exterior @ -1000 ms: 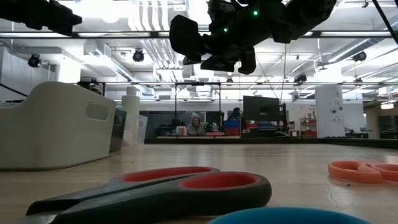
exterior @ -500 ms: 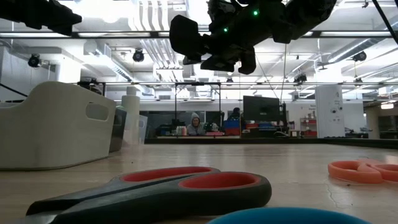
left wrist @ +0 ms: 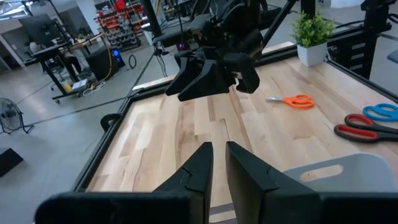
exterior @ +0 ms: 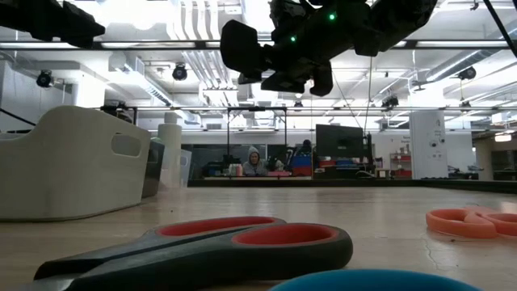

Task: Pick & Place Paint Supplies
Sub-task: Put the black scissors into the gray bin

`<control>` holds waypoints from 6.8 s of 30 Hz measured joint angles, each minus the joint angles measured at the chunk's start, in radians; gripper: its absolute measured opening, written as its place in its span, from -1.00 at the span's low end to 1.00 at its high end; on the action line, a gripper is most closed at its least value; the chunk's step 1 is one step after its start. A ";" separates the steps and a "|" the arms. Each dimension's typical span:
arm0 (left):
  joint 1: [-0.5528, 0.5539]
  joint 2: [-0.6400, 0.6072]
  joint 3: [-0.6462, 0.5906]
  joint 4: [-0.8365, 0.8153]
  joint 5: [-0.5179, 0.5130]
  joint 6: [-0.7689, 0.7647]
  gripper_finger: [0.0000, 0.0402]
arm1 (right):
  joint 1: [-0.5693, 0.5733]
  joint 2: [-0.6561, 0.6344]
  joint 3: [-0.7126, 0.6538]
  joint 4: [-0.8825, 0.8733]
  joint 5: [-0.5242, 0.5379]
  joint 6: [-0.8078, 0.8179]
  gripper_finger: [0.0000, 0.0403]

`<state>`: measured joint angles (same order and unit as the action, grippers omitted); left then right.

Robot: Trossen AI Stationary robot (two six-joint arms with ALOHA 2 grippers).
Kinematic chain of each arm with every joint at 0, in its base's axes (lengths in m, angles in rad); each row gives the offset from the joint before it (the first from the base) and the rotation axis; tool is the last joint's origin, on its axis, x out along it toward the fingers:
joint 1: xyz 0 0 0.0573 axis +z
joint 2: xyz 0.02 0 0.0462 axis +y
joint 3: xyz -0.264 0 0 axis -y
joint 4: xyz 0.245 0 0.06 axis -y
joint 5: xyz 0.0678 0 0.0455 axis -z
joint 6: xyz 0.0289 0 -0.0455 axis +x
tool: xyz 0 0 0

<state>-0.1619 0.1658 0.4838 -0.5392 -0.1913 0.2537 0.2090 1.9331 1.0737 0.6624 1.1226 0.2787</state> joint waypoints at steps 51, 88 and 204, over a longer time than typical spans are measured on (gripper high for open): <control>0.001 0.000 0.000 -0.005 0.000 0.000 -0.75 | 0.017 -0.177 -0.003 -0.657 -1.220 -0.275 0.02; 0.001 0.021 -0.001 -0.059 0.000 0.000 -0.75 | 0.193 0.149 0.182 -0.562 -1.158 -0.146 0.02; 0.001 0.021 -0.001 -0.064 0.000 0.000 -0.75 | 0.048 0.126 0.523 -0.589 -0.959 -0.203 -0.88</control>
<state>-0.1612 0.1871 0.4831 -0.6036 -0.1913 0.2536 0.2572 2.0596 1.5970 0.0738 0.1634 0.0761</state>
